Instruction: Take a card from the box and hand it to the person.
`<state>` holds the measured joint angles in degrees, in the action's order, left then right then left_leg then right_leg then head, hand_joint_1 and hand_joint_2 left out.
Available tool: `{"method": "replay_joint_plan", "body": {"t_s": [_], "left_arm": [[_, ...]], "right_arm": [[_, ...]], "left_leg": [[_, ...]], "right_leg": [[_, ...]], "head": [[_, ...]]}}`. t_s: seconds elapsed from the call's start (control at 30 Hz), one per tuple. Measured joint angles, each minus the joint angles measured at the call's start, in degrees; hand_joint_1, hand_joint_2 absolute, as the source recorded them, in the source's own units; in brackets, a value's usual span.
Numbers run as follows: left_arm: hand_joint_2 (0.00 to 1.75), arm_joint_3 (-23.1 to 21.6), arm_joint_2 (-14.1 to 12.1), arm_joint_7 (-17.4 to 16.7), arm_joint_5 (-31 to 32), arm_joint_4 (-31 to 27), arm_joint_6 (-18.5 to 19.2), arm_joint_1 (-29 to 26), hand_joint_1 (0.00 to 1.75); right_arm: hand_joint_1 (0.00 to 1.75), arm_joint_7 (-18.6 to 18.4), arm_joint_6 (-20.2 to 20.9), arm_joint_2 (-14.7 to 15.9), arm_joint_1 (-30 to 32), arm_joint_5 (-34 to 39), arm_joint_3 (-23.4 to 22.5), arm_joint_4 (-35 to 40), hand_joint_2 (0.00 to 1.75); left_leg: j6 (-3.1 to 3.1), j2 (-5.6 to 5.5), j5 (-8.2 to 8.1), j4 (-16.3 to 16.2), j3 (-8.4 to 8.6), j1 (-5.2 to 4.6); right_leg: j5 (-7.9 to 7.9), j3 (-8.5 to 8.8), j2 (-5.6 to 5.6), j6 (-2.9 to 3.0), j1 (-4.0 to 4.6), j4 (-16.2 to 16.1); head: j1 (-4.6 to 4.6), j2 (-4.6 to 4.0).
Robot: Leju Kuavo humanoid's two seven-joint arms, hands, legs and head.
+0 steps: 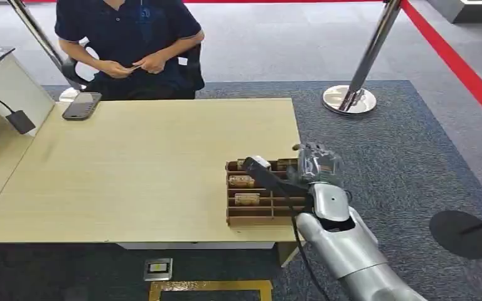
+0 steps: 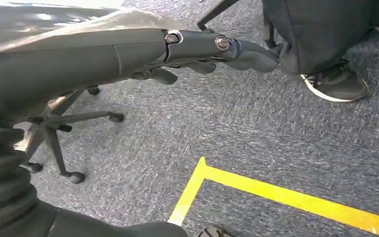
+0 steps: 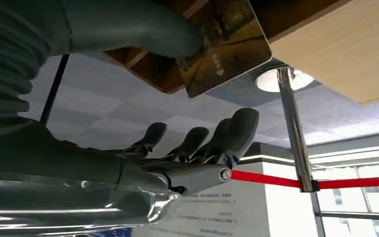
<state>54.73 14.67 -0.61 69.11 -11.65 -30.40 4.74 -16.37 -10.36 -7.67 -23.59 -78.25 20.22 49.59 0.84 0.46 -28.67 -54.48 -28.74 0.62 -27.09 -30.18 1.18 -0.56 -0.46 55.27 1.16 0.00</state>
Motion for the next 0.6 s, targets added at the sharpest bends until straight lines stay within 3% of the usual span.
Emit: {"method": "replay_joint_plan", "body": {"t_s": [0.17, 0.3, 0.6], "left_arm": [[1.75, -0.2, 0.0, 0.0, 0.5, 0.0, 0.1, 0.0, 0.0], [1.75, -0.3, -0.1, 0.0, 0.5, 0.0, 0.1, 0.0, 0.0], [1.75, -0.5, -0.1, -0.2, 1.0, 0.0, 0.5, 0.0, 0.0]], "right_arm": [[0.8, 0.0, 0.0, 0.0, 0.0, 0.2, -0.2, 0.0, 1.75], [1.06, 0.1, 0.0, 0.0, 0.0, 0.3, -0.3, 0.0, 1.75], [1.03, 1.0, 0.0, 0.0, 0.0, 0.9, -0.4, 0.1, 1.75]], "left_leg": [[0.0, 0.0, 0.0, 0.0, 0.0, 0.0], [0.0, 0.0, 0.0, 0.0, 0.0, 0.0], [0.0, 0.0, 0.0, 0.0, 0.0, 0.0]], "right_leg": [[0.0, 0.0, 0.0, 0.0, 0.0, 0.0], [0.0, 0.0, 0.0, 0.0, 0.0, 0.0], [0.0, 0.0, 0.0, 0.0, 0.0, 0.0]], "head": [[0.0, 0.0], [0.0, 0.0], [0.0, 0.0]]}}
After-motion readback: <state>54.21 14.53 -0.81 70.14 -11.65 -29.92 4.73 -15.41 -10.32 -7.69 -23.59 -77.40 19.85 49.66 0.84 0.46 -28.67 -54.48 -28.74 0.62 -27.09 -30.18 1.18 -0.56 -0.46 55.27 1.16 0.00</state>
